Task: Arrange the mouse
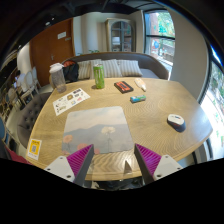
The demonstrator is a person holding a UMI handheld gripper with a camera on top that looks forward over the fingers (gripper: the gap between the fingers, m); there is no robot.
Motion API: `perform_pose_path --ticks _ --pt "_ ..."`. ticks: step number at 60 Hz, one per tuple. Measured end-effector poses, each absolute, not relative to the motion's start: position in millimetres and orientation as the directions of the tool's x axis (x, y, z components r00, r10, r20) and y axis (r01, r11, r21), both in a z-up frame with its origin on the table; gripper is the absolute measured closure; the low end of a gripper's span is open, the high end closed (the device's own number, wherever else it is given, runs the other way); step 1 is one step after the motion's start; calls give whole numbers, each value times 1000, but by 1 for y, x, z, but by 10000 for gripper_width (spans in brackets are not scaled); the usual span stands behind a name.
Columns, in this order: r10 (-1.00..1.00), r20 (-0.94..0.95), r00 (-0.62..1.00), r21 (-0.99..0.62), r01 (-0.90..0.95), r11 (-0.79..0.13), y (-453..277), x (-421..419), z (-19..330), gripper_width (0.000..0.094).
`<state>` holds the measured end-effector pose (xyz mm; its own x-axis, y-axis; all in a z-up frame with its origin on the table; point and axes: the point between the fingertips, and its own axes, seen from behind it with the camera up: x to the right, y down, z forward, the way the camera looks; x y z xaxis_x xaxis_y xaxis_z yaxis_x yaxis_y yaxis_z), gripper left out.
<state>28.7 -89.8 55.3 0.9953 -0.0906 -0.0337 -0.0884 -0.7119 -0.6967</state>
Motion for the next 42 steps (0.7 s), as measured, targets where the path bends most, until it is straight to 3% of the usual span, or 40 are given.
perform_pose_path --ticks 14,27,42 --pt "-144 -13 989 -682 -114 -723 -121 86 45 100" --pt "-250 40 967 -669 -160 -726 -141 210 21 100" --pt "-186 62 981 -709 -88 -700 -90 317 -13 104"
